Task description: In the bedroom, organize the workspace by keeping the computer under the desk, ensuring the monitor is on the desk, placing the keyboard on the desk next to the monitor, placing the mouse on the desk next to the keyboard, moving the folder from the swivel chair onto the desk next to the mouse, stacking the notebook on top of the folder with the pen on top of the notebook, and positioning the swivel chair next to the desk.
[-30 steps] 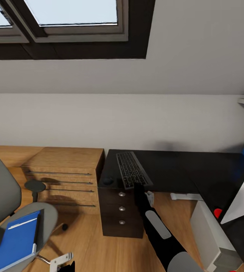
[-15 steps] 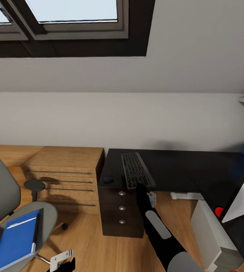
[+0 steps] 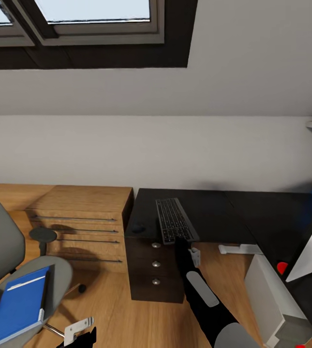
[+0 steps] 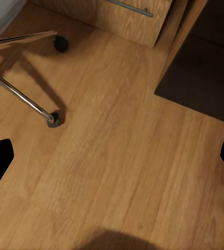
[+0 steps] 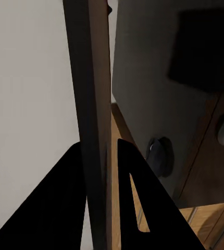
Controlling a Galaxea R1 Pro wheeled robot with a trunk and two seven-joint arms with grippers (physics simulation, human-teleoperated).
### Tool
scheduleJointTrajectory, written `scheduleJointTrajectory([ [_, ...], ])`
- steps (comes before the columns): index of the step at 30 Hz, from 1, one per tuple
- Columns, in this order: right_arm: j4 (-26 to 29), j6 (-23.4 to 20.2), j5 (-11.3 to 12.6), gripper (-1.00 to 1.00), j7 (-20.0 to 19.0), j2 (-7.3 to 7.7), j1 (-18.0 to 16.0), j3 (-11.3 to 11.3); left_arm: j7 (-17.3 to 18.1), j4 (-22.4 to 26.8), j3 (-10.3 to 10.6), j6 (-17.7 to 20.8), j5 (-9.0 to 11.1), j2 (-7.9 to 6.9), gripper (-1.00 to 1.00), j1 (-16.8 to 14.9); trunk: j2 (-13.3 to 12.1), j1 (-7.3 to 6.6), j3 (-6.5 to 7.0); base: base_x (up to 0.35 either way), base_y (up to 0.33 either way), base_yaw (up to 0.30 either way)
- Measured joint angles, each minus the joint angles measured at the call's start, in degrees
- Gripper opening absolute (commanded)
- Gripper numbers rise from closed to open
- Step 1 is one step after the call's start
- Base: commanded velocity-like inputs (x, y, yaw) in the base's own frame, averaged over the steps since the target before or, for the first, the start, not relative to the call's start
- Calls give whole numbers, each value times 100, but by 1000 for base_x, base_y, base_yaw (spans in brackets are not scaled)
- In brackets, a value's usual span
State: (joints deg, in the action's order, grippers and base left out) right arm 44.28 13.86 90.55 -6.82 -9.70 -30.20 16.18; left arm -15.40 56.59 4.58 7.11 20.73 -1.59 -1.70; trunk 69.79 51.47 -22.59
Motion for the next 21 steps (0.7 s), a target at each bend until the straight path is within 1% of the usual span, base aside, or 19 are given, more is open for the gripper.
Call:
scheduleJointTrajectory([
  [21, -3, 0, 3, -100, 0, 1, -2, -3, -4, 0, -2, 0, 0, 0, 100, -2, 843, 462, -377, 0, 0, 0],
])
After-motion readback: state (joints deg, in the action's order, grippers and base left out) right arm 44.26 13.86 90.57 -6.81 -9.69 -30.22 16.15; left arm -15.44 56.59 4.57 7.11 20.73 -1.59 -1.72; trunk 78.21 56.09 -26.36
